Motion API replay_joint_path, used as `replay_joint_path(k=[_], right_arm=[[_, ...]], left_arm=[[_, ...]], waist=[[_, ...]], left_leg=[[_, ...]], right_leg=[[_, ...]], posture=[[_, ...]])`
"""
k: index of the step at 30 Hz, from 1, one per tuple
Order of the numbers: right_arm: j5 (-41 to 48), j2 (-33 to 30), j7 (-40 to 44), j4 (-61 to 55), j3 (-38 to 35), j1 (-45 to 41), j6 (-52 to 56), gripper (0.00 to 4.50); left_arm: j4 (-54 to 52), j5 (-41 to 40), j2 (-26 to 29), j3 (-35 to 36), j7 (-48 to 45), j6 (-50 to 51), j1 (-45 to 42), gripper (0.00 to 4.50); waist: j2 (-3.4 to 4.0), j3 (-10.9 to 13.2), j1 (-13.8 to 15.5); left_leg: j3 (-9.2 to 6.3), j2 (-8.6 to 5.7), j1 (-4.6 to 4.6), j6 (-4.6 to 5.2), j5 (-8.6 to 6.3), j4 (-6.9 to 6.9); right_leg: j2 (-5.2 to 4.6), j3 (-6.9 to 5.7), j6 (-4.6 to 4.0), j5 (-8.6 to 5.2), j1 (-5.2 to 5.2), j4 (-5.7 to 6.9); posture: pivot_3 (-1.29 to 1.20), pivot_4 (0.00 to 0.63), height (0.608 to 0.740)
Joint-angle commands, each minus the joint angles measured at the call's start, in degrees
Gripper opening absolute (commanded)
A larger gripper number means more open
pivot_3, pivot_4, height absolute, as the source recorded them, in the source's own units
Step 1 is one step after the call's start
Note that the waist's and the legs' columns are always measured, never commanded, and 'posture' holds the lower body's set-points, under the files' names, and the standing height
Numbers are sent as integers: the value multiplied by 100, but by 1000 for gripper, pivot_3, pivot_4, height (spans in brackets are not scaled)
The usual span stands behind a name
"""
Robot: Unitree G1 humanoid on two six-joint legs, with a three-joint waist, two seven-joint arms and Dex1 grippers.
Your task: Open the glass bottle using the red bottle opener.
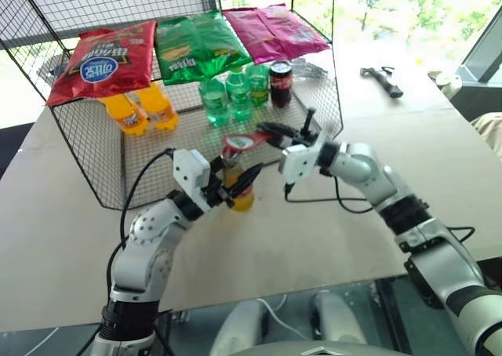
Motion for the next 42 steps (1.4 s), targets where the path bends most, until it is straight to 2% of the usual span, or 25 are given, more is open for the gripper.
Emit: replay_joint_path(k=[1,9,15,21,35,39,41,42], right_arm=[[-211,33,101,-282,205,132,33,0],[-678,-68,-163,-340,322,262,-93,0],[-546,-153,-401,-681,-262,-529,212,0],[-391,-152,-347,-1202,-444,-1023,353,0],[-209,-156,-305,-1199,-477,-830,498,0],[524,119,-49,-1124,-560,-457,977,0],[693,201,6,-1138,-591,-230,1171,0],[718,218,27,-1162,-596,-145,1231,0]], left_arm=[[150,118,-11,-125,10,78,86,2216],[150,128,-4,-127,-3,65,119,2216],[166,134,-1,-136,-7,66,92,2216],[207,129,16,-135,-34,61,73,2216],[203,85,-1,-187,-46,68,69,2216],[172,99,1,-198,-57,30,88,2216],[172,118,-10,-181,-26,1,91,3225],[172,126,-14,-179,-19,-8,92,3351]], waist=[[-1,0,18],[6,-9,15],[7,-9,8],[7,-9,17],[7,-9,15],[6,-10,15],[7,-9,16],[9,-7,13]], left_leg=[[-3,0,0,0,0,2],[-3,-1,10,0,0,5],[-1,-1,10,0,0,6],[-6,0,2,-1,0,-2],[-8,-1,1,-1,0,1],[-8,-1,1,-1,0,0],[-9,-1,1,-1,0,0],[-9,-1,1,-1,0,0]], right_leg=[[0,-3,0,0,2,0],[0,-4,0,0,10,2],[0,-2,0,0,9,3],[1,-5,-1,0,2,-4],[-2,-9,-1,0,6,-4],[-2,-9,-1,0,6,-5],[-2,-9,-1,0,7,-5],[-2,-9,-1,0,6,-5]], posture=[[0,150,740],[0,150,740],[0,150,740],[0,150,740],[0,150,740],[0,150,740],[0,150,740],[0,150,740]])
